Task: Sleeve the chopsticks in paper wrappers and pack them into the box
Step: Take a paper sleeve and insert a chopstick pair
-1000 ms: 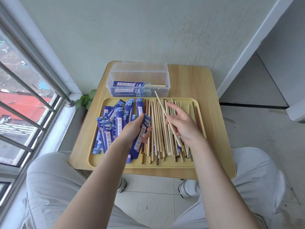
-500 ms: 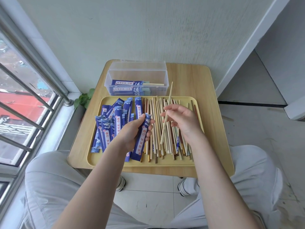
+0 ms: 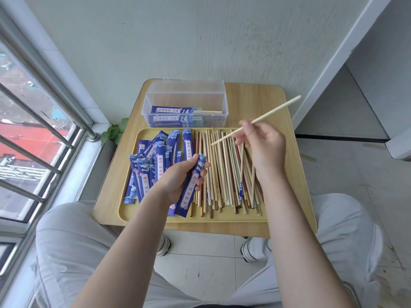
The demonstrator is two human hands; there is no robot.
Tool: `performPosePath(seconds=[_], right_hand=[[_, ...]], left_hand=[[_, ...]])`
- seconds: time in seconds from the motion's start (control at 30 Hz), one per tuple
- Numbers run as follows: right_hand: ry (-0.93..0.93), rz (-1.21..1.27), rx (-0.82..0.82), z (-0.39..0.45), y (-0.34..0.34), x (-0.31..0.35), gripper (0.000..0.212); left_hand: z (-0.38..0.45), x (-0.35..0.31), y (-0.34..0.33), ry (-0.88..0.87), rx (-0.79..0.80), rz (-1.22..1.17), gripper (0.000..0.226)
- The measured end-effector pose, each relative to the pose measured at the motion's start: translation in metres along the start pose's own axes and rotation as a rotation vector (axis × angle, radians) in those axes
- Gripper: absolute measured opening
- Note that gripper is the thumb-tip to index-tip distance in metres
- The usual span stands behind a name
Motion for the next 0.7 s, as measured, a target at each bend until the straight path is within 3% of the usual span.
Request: performPosePath(seconds=[0.2, 0.43, 0.7], right_hand=[[-0.068, 0.119, -0.107, 0.007, 0.003, 0.004, 0.031], [-0.157, 0.049, -0.091, 0.003, 0.001, -0.012, 0.036], [-0.186, -0.047, -0.065, 0.002, 0.002, -0.023, 0.033]], left_hand=[[-0.002, 0.003, 0.000, 0.042, 0.158, 0.032, 0.041], [0.000, 0.007, 0.002, 0.086, 0.323, 0.115, 0.044], [0.001, 0.014, 0.002, 0.094, 0.267, 0.124, 0.045]])
Point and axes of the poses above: each hand's wrist, its own z-axis towards the middle knuckle, its own y-axis out of the back of the hand, x = y × z, the point moved 1 cm from there along z, towards the middle knuckle, and after that the axes turned 14 degrees about -x, right-handed, at the moved point
